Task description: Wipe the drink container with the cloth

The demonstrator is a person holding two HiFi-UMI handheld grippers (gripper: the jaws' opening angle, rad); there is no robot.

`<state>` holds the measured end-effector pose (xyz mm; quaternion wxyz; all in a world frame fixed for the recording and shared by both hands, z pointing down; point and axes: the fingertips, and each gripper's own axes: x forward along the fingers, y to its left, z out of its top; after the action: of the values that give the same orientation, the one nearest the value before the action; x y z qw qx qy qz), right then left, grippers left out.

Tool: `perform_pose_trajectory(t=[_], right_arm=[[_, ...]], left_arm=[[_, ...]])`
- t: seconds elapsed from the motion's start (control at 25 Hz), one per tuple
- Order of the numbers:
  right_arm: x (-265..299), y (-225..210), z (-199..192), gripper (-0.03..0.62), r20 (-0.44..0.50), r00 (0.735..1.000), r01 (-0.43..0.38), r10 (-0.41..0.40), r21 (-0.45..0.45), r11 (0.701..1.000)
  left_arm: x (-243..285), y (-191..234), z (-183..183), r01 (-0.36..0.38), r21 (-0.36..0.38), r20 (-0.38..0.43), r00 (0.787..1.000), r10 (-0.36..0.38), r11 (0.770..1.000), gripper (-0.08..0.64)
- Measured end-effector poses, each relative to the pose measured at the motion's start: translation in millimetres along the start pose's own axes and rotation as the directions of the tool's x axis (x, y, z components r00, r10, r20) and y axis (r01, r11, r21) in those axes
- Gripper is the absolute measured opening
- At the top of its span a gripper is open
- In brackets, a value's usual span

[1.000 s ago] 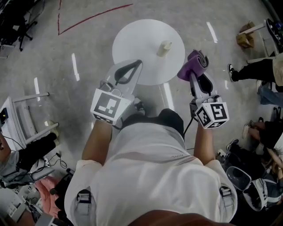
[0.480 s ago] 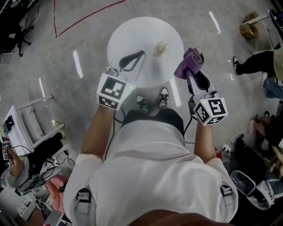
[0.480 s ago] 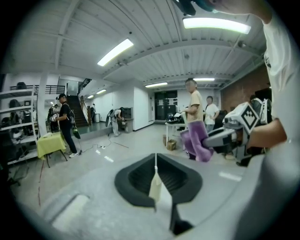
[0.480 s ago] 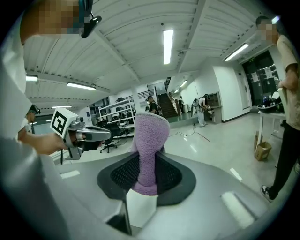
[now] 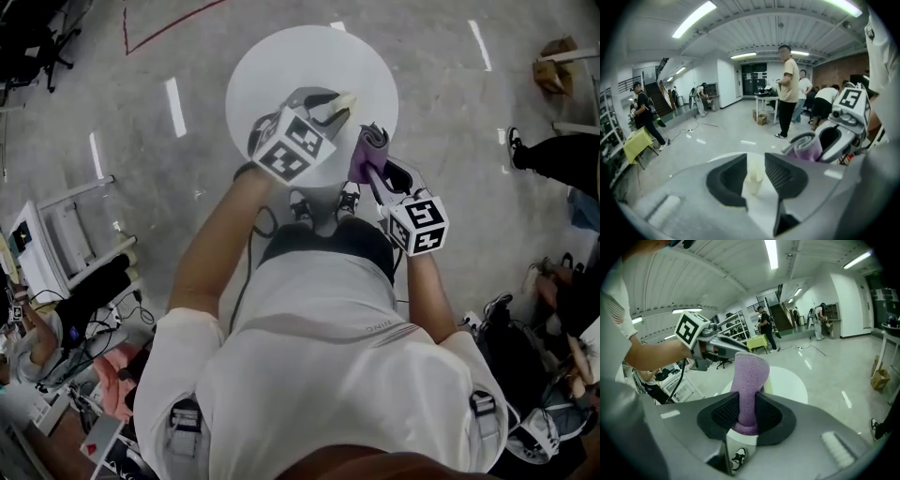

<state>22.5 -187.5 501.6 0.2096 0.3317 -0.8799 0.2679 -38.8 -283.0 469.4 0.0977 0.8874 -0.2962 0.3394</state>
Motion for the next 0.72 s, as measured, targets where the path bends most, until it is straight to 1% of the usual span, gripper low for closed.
perform_pose_trajectory(t=[0.2,0.28,0.32,0.4,0.44,0.52,0.6,0.72], right_arm=[[30.6,7.7,-35.5,0.098,-0.086,0.993,-0.085,0.084,-0.002,0.996],[43.3,14.6,-45.2,0.098,-0.118,0.986,-0.117,0.116,-0.002,0.993],[49.7,17.6,-48.9,0.098,-0.133,0.982,-0.133,0.132,-0.002,0.991],[63.4,21.8,-55.5,0.098,-0.161,0.973,-0.168,0.165,-0.004,0.986],[71.7,22.7,-59.3,0.098,-0.173,0.968,-0.185,0.181,-0.004,0.983],[90.1,23.0,-67.7,0.098,-0.198,0.959,-0.206,0.203,0.005,0.979],[107.1,23.3,-70.4,0.098,-0.215,0.955,-0.209,0.206,0.006,0.978],[126.5,28.9,-59.9,0.098,-0.21,0.954,-0.224,0.214,-0.026,0.974]], left_arm=[[39.9,4.0,-21.4,0.01,0.043,-0.117,0.993,-0.005,0.999,0.12],[44.6,6.2,-27.5,0.008,0.051,-0.143,0.99,-0.001,0.999,0.12],[45.8,7.4,-28.7,0.005,0.052,-0.149,0.989,0.003,0.999,0.118],[48.4,9.1,-28.9,-0.007,0.058,-0.157,0.987,0.016,0.998,0.075],[50.0,9.7,-28.8,-0.012,0.063,-0.161,0.987,0.022,0.998,0.069],[51.6,10.4,-29.1,-0.017,0.066,-0.168,0.985,0.027,0.998,0.069],[50.4,11.3,-30.0,-0.015,0.06,-0.17,0.985,0.025,0.998,0.067],[47.1,14.2,-31.5,-0.013,0.054,-0.169,0.985,0.022,0.998,0.064]])
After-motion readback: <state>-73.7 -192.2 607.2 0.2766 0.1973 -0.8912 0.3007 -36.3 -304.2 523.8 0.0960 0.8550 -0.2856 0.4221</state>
